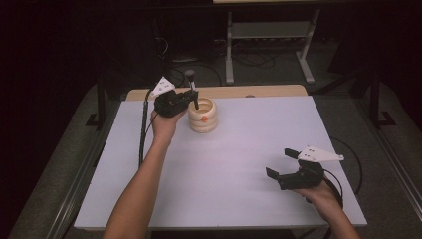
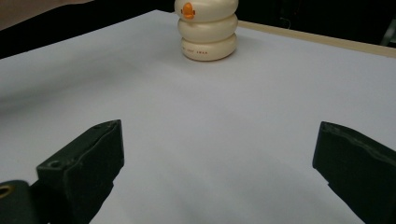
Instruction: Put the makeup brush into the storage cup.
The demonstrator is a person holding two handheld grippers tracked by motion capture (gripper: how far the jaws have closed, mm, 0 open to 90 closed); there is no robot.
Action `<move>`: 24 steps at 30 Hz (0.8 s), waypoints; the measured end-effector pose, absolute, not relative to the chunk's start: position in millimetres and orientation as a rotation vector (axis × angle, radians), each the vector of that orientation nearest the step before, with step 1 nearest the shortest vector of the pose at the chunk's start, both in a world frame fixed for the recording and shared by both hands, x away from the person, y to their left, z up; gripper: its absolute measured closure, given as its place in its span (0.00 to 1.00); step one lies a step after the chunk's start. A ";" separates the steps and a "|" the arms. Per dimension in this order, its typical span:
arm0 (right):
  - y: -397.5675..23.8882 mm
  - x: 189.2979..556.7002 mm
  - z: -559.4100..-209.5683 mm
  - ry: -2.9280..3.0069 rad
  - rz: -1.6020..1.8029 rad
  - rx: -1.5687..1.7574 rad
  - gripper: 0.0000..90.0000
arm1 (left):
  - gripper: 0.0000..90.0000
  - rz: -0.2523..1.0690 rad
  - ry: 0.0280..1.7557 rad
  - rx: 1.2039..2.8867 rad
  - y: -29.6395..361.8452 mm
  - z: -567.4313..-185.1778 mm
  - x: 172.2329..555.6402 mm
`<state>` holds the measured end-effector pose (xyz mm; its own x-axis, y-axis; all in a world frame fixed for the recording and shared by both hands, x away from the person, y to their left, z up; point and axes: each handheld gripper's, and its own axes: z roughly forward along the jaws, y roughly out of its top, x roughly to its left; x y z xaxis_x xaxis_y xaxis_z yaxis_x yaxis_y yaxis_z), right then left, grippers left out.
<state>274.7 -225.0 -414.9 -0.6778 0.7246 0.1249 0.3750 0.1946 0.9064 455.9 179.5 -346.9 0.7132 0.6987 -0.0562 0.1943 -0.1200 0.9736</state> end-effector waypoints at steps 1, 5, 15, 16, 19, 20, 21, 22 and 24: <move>-225.2 274.8 -414.8 2.144 1.478 1.037 0.02 | 0.88 0.502 0.734 1.668 179.0 -347.7 456.9; -226.0 274.7 -414.5 2.142 1.480 1.044 0.02 | 0.88 0.512 0.741 1.674 178.6 -351.8 461.5; -227.1 274.9 -414.2 2.141 1.483 1.043 0.02 | 0.88 0.504 0.784 1.686 177.8 -364.2 470.6; -227.1 274.8 -414.2 2.141 1.484 1.043 0.02 | 0.88 0.501 0.788 1.684 177.5 -365.4 471.2; -227.4 274.8 -414.0 2.140 1.486 1.042 0.02 | 0.88 0.500 0.799 1.690 177.2 -368.7 473.4; -227.4 274.8 -414.0 2.140 1.485 1.043 0.02 | 0.88 0.496 0.807 1.693 177.1 -369.8 473.8; -227.5 274.8 -414.0 2.140 1.486 1.042 0.02 | 0.88 0.494 0.810 1.698 177.3 -370.8 474.3; -227.4 274.5 -413.8 2.142 1.485 1.043 0.02 | 0.88 0.493 0.812 1.697 177.1 -371.6 474.9; -227.6 274.4 -413.5 2.141 1.484 1.043 0.02 | 0.88 0.487 0.815 1.708 176.5 -373.5 475.3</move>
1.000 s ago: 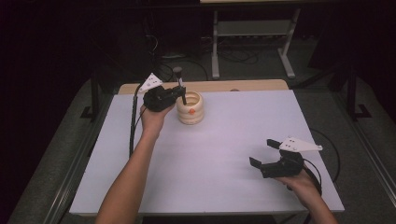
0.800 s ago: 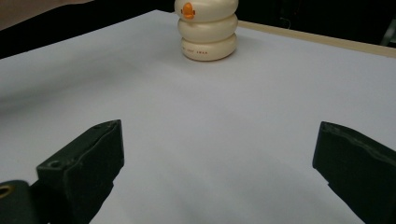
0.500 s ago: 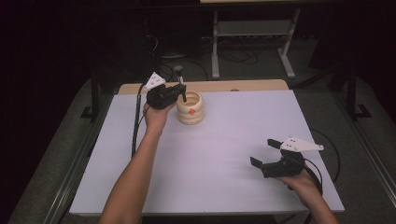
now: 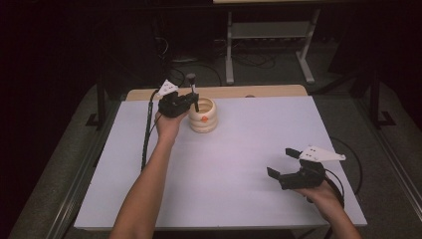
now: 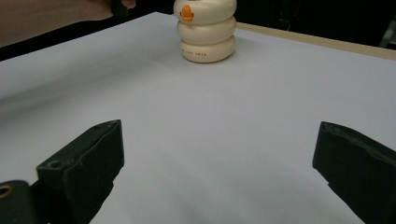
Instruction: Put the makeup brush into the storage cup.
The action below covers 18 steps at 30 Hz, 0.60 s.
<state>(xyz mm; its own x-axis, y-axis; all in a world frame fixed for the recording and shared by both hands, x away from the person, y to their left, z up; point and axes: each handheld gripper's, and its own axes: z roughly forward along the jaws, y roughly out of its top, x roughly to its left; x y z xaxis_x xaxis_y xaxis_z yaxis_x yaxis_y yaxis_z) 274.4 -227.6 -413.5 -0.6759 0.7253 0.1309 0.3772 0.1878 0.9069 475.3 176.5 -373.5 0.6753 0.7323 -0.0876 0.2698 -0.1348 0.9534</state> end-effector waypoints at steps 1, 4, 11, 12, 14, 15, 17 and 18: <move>-227.7 274.5 -413.5 2.141 1.484 1.042 0.02 | 0.88 0.493 0.813 1.717 175.9 -374.2 475.5; -228.0 274.6 -413.3 2.141 1.484 1.042 0.02 | 0.88 0.491 0.815 1.731 174.3 -375.7 475.8; -228.6 274.4 -412.8 2.138 1.488 1.043 0.02 | 0.88 0.477 0.833 1.737 172.1 -380.0 477.3; -228.7 274.5 -412.9 2.137 1.487 1.041 0.02 | 0.88 0.479 0.830 1.744 171.9 -380.6 477.7; -228.8 274.6 -413.0 2.139 1.488 1.042 0.02 | 0.87 0.471 0.825 1.757 171.4 -381.4 477.8; -228.9 274.7 -413.1 2.141 1.485 1.039 0.02 | 0.86 0.461 0.821 1.751 171.0 -382.3 478.2; -229.0 274.7 -413.1 2.140 1.487 1.040 0.02 | 0.69 0.450 0.825 1.752 170.5 -384.0 479.3; -228.9 274.6 -413.0 2.138 1.489 1.044 0.02 | 0.60 0.456 0.826 1.758 170.7 -384.7 479.9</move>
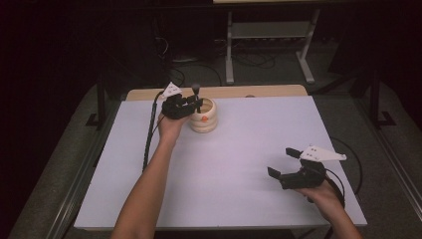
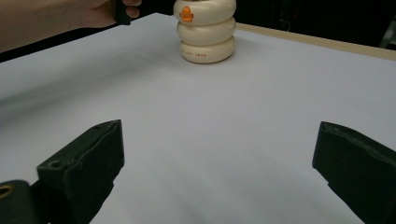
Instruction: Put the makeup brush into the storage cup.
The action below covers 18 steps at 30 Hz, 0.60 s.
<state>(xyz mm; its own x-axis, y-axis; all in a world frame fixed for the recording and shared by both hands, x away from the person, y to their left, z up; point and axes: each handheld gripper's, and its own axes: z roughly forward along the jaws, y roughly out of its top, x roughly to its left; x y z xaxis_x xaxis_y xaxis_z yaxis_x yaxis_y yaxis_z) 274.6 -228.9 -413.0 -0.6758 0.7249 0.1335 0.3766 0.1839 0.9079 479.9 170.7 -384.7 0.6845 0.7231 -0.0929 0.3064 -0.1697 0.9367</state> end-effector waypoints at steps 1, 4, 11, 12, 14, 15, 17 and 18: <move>-228.9 274.5 -412.8 2.138 1.491 1.043 0.02 | 0.53 0.461 0.835 1.764 170.5 -385.6 480.1; -228.9 274.5 -412.8 2.138 1.493 1.040 0.02 | 0.37 0.474 0.845 1.778 171.4 -386.3 480.5; -229.1 274.8 -412.8 2.133 1.491 1.038 0.02 | 0.18 0.474 0.850 1.792 173.9 -381.3 477.2; -229.6 275.1 -412.9 2.132 1.492 1.034 0.02 | 0.17 0.471 0.850 1.799 174.1 -380.4 476.4; -230.0 275.2 -412.7 2.130 1.498 1.042 0.02 | 0.13 0.456 0.846 1.805 174.0 -378.6 474.3; -230.2 275.3 -412.6 2.127 1.501 1.041 0.02 | 0.11 0.454 0.847 1.812 174.7 -377.2 472.4; -230.6 274.8 -412.0 2.126 1.500 1.041 0.02 | 0.09 0.452 0.833 1.808 177.4 -376.2 468.9; -230.9 274.7 -411.8 2.125 1.500 1.038 0.02 | 0.06 0.453 0.835 1.815 179.1 -375.4 467.1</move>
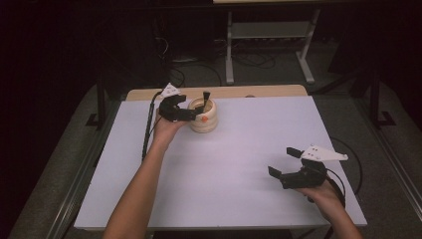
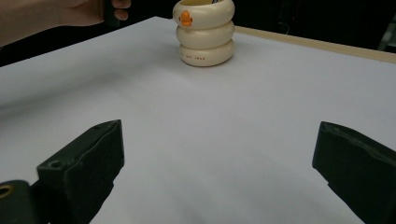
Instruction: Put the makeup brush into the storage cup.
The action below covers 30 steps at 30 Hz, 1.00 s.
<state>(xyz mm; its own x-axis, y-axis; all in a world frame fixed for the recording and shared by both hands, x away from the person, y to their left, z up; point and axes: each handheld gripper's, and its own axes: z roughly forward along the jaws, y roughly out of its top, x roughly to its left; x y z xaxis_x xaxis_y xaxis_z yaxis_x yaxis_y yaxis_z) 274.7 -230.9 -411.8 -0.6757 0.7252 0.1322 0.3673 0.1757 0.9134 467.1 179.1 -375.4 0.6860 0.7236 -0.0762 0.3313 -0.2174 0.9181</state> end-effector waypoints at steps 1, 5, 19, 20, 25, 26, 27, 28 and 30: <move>-231.4 274.5 -411.8 2.123 1.505 1.039 0.02 | 0.03 0.449 0.839 1.814 180.3 -375.0 465.6; -232.6 273.7 -411.2 2.117 1.508 1.047 0.02 | 0.02 0.455 0.829 1.809 187.7 -370.3 458.7; -230.3 273.7 -411.0 2.117 1.496 1.032 0.02 | 0.01 0.431 0.790 1.807 202.4 -366.2 425.5; -230.0 273.8 -411.3 2.118 1.497 1.030 0.02 | 0.01 0.429 0.788 1.807 203.7 -366.0 423.4; -229.2 273.8 -411.8 2.121 1.495 1.033 0.02 | 0.01 0.422 0.787 1.786 208.5 -365.2 413.4; -229.2 273.7 -411.7 2.121 1.496 1.033 0.02 | 0.01 0.420 0.784 1.779 209.4 -364.6 411.1; -229.2 273.8 -411.7 2.120 1.496 1.032 0.02 | 0.01 0.416 0.778 1.775 210.4 -364.0 409.2; -229.2 273.8 -411.8 2.120 1.496 1.032 0.02 | 0.01 0.412 0.778 1.774 211.2 -363.1 407.3; -229.3 274.1 -412.3 2.123 1.491 1.030 0.02 | 0.01 0.409 0.771 1.764 212.2 -361.6 403.0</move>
